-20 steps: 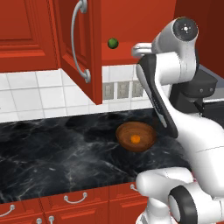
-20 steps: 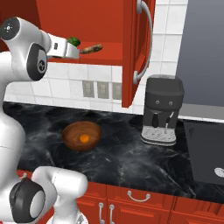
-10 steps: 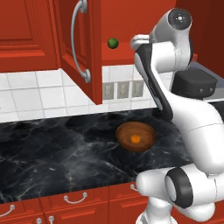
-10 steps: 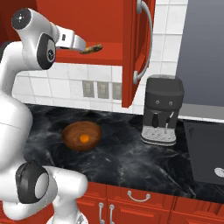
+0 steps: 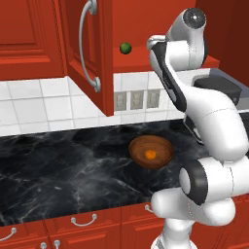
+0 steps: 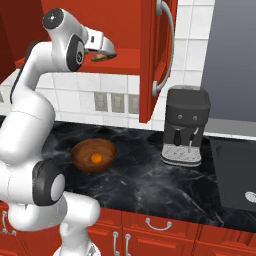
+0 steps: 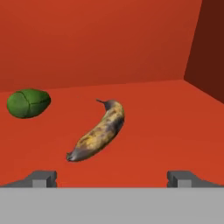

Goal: Open the cabinet. Pick the banana and tangerine from the cabinet and place them into the bowl. Then close the cabinet.

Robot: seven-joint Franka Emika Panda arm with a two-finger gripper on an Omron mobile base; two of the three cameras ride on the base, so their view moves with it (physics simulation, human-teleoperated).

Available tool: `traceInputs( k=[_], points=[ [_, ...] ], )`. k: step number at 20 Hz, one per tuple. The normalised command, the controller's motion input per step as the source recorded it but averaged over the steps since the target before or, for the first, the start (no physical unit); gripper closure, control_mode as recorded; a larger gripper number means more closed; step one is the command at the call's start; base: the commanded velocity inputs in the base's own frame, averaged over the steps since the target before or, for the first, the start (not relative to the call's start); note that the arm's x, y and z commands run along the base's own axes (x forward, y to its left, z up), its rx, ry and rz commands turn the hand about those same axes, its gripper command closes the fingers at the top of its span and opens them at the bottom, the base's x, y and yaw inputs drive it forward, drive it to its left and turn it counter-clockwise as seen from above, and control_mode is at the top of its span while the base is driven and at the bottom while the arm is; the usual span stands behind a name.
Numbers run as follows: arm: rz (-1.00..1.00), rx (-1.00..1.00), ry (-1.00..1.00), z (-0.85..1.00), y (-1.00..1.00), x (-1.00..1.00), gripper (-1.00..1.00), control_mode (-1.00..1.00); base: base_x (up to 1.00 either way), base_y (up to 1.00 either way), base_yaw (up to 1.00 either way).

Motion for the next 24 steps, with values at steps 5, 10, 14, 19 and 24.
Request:
traceInputs(
  k=[5,10,14,19,24],
  points=[
    [0.0,0.0,0.04,-0.11,-0.14,0.57,-1.0,-1.0,0.0,0.0,0.0],
    [0.0,0.02,0.0,-0.02,-0.05,0.43,-1.0,-1.0,0.0,0.0,0.0],
    [0.0,0.13,0.0,-0.07,0.0,0.39,-1.0,-1.0,0.0,0.0,0.0],
    [0.0,0.07,0.02,-0.12,0.0,0.26,-1.0,-1.0,0.0,0.0,0.0],
    [0.0,0.0,0.04,-0.07,0.0,0.02,-1.0,-1.0,0.0,0.0,0.0]
  ],
)
